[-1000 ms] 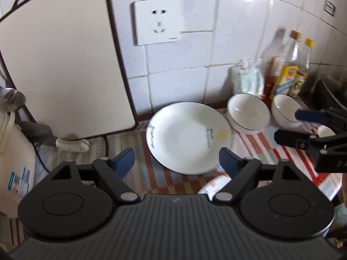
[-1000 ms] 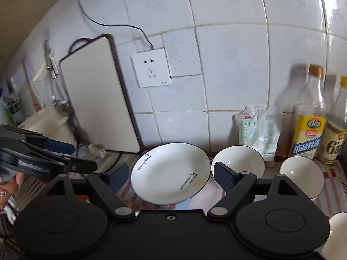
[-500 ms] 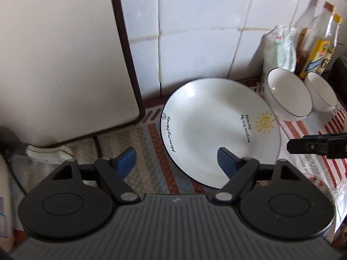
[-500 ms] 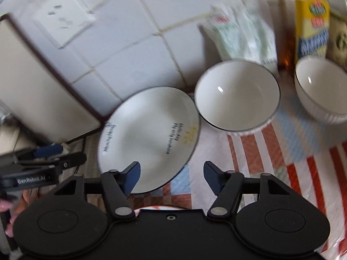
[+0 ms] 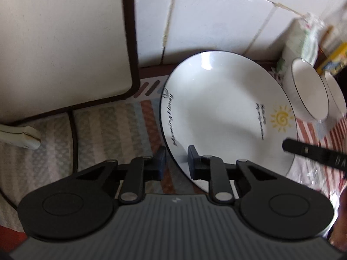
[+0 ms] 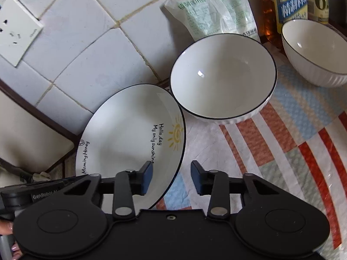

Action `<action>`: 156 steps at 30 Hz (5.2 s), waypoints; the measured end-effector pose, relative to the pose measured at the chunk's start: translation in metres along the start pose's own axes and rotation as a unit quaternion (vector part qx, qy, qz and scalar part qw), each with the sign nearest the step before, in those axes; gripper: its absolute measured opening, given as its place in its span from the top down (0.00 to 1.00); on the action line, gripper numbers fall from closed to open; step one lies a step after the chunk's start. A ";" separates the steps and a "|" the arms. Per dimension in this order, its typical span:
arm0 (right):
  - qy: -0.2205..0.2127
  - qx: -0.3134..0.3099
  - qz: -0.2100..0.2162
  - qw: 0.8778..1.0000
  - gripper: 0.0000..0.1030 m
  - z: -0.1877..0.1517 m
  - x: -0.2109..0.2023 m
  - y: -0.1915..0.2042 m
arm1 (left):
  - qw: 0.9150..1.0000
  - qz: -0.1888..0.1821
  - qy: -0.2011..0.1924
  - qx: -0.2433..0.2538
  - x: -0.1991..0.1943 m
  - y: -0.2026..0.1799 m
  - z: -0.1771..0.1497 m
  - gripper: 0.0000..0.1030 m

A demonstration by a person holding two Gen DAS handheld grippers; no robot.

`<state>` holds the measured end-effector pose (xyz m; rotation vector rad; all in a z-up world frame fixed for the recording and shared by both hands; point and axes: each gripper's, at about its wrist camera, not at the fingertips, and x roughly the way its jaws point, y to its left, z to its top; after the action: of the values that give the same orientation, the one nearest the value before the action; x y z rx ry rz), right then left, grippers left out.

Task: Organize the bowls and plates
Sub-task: 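Lift the white sun-print plate off the cloth, then carry the sun-print plate over the pink plate and lower it onto it, then open both grippers and pull them back from the plate stack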

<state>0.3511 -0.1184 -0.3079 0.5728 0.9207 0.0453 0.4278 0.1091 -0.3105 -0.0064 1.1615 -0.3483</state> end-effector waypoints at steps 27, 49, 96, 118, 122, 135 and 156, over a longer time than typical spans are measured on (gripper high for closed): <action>-0.007 0.004 0.003 1.000 0.81 0.008 -0.004 0.007 | 0.996 -0.017 -0.092 0.001 -0.016 -0.005 -0.016 0.80; 0.003 -0.045 0.037 0.998 0.80 -0.058 -0.137 -0.002 | 0.993 -0.014 -0.110 0.049 -0.130 -0.058 -0.104 0.80; 0.080 -0.057 -0.017 0.995 0.78 -0.132 -0.154 -0.057 | 0.999 -0.029 -0.023 0.010 -0.098 -0.093 -0.197 0.80; 0.023 -0.090 -0.090 0.992 0.66 -0.150 -0.135 -0.042 | 0.999 -0.016 0.035 -0.010 -0.090 -0.097 -0.188 0.81; 0.018 -0.083 -0.091 0.992 0.65 -0.151 -0.130 -0.042 | 0.999 -0.008 0.044 -0.001 -0.088 -0.098 -0.181 0.80; 0.019 -0.108 -0.114 0.987 0.64 -0.136 -0.112 -0.038 | 0.994 0.034 0.091 0.047 -0.070 -0.105 -0.162 0.78; -0.074 -0.176 -0.047 0.980 0.47 -0.104 -0.207 -0.033 | 0.990 0.002 -0.005 0.140 -0.154 -0.114 -0.149 0.57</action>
<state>0.1378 -0.1574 -0.2198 0.2005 0.7701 0.0785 0.2098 0.0691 -0.2112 0.2407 1.0943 -0.5049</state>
